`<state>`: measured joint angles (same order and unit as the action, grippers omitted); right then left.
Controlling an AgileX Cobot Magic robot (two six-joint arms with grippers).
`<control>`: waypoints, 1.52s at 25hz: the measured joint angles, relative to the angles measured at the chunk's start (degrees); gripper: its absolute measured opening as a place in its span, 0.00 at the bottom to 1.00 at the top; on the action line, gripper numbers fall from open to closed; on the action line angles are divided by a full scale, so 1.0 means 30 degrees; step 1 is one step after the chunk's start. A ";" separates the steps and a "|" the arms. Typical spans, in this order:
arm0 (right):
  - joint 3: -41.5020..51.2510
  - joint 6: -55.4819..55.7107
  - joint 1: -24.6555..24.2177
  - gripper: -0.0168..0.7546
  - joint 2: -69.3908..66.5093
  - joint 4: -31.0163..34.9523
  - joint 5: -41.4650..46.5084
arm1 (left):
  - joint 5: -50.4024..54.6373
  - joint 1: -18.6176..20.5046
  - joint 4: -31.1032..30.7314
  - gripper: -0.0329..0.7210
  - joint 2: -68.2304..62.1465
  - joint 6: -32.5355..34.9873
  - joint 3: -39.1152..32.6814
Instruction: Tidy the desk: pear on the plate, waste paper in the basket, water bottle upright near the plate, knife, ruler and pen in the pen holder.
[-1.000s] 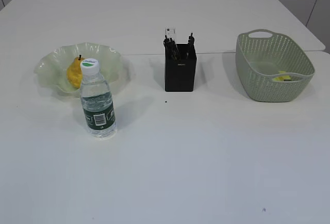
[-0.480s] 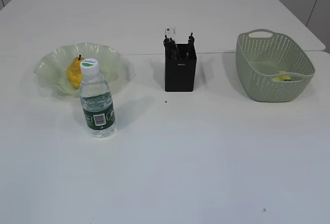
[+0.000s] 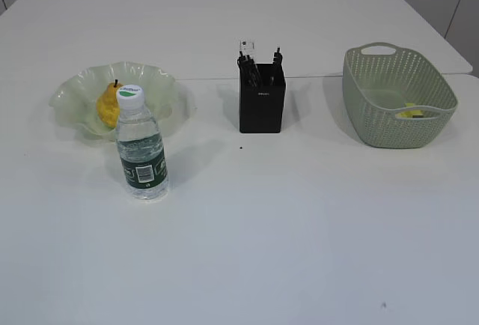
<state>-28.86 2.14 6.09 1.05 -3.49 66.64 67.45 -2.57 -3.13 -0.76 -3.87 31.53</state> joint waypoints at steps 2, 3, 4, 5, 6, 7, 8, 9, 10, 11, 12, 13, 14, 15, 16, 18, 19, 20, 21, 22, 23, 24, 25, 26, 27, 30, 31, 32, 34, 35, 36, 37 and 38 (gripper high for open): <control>0.0000 0.0000 0.0000 0.40 0.0000 0.0000 -0.0029 | -0.0340 0.0000 0.0000 0.73 0.0000 0.0000 -0.0160; 0.0000 0.0000 0.0000 0.42 0.0000 0.0000 -0.0029 | -0.0581 0.0000 0.0000 0.74 0.0000 0.0000 -0.0253; 0.0000 0.0000 0.0000 0.44 0.0000 0.0000 -0.0029 | -0.0814 0.0000 0.0000 0.74 0.0000 0.0000 -0.0384; 0.0000 0.0000 0.0000 0.46 0.0000 0.0000 -0.0029 | -0.0951 0.0000 0.0000 0.75 0.0000 0.0000 -0.0468; 0.0000 0.0000 0.0000 0.47 0.0000 0.0000 -0.0041 | -0.1038 0.0000 0.0000 0.75 0.0000 0.0000 -0.0497; 0.0000 0.0000 0.0000 0.48 0.0000 0.0000 -0.0075 | -0.1092 0.0000 0.0000 0.76 0.0000 0.0000 -0.0543; 0.0000 0.0000 0.0000 0.49 0.0000 0.0000 -0.0073 | -0.1127 0.0000 0.0000 0.76 0.0000 0.0000 -0.0543; 0.0000 0.0000 0.0000 0.50 0.0000 0.0000 -0.0073 | -0.1139 0.0000 0.0000 0.77 0.0000 0.0000 -0.0543; 0.0000 0.0000 0.0000 0.50 0.0000 0.0000 -0.0073 | -0.1171 0.0000 0.0000 0.78 0.0000 0.0000 -0.0543; 0.0011 0.0000 0.0000 0.50 0.0000 0.0000 -0.0073 | -0.1171 0.0000 0.0000 0.79 0.0000 0.0000 -0.0543; 0.0011 0.0000 0.0000 0.50 0.0000 0.0000 -0.0073 | -0.1171 0.0000 0.0000 0.79 0.0000 0.0000 -0.0543; 0.0011 0.0000 0.0000 0.50 0.0000 0.0000 -0.0073 | -0.1213 0.0000 0.0000 0.80 0.0000 0.0000 -0.0543; 0.0011 0.0000 0.0000 0.50 0.0000 0.0000 -0.0073 | -0.1213 0.0000 0.0000 0.80 0.0000 0.0000 -0.0543; 0.0011 0.0000 0.0000 0.50 0.0000 0.0000 -0.0073 | -0.1213 0.0000 0.0000 0.80 0.0000 0.0000 -0.0543; 0.0011 0.0000 0.0000 0.50 0.0000 0.0000 -0.0073 | -0.1213 0.0000 0.0000 0.80 0.0000 0.0000 -0.0543; 0.0011 0.0000 0.0000 0.50 0.0000 0.0000 -0.0073 | -0.1254 0.0000 0.0000 0.80 0.0000 0.0000 -0.0543; 0.0011 0.0000 0.0000 0.50 0.0000 0.0000 -0.0082 | -0.1253 0.0000 0.0000 0.80 0.0000 0.0000 -0.0543; 0.0011 0.0000 0.0000 0.50 0.0000 0.0000 -0.0082 | -0.1253 0.0000 0.0000 0.80 0.0000 0.0000 -0.0543; 0.0011 0.0000 0.0000 0.50 0.0000 0.0000 -0.0082 | -0.1253 0.0000 0.0000 0.80 0.0000 0.0000 -0.0543; 0.0011 0.0000 0.0000 0.50 0.0000 0.0000 -0.0082 | -0.1253 0.0000 0.0000 0.80 0.0000 0.0000 -0.0543; 0.0011 0.0000 0.0000 0.50 0.0000 0.0000 -0.0082 | -0.1253 0.0000 0.0000 0.80 0.0000 0.0000 -0.0543; 0.0011 0.0000 0.0000 0.50 0.0000 0.0000 -0.0115 | -0.1253 0.0000 0.0000 0.80 0.0000 0.0000 -0.0543; 0.0011 0.0000 0.0000 0.50 0.0000 0.0000 -0.0115 | -0.1253 0.0000 0.0000 0.80 0.0013 0.0000 -0.0543; 0.0011 0.0000 0.0000 0.50 0.0000 0.0000 -0.0115 | -0.1253 0.0000 0.0000 0.80 0.0062 0.0000 -0.0543; 0.0011 0.0000 0.0000 0.50 0.0000 0.0000 -0.0115 | -0.1253 0.0000 0.0000 0.80 0.0095 0.0000 -0.0543; 0.0011 0.0000 -0.0127 0.50 0.0000 0.0000 -0.0155 | -0.1253 0.0000 0.0000 0.80 0.0109 0.0000 -0.0543; 0.0011 0.0000 -0.0250 0.50 0.0000 0.0000 -0.0155 | -0.1253 0.0000 0.0000 0.80 0.0109 0.0000 -0.0543; 0.0011 0.0000 -0.0499 0.50 0.0000 0.0000 -0.0155 | -0.1253 0.0000 0.0000 0.80 0.0138 0.0000 -0.0543; 0.0011 0.0000 -0.0986 0.50 0.0000 0.0000 -0.0155 | -0.1253 0.0000 0.0000 0.80 0.0138 0.0000 -0.0543; 0.0011 0.0000 -0.1188 0.50 0.0000 0.0000 -0.0155 | -0.1253 0.0000 0.0000 0.80 0.0138 0.0000 -0.0543; 0.0011 0.0000 -0.1258 0.50 0.0000 0.0000 -0.0155 | -0.1253 0.0000 0.0000 0.80 0.0138 0.0000 -0.0543; 0.0011 0.0000 -0.1332 0.50 0.0000 0.0000 -0.0155 | -0.1253 0.0000 0.0000 0.80 0.0138 0.0000 -0.0543; 0.0011 0.0000 -0.1332 0.50 0.0000 0.0000 -0.0155 | -0.1253 0.0000 0.0000 0.80 0.0138 0.0000 -0.0543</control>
<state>-28.83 2.14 2.09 1.05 -3.49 66.17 63.69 -2.57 -3.13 -0.34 -3.87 29.90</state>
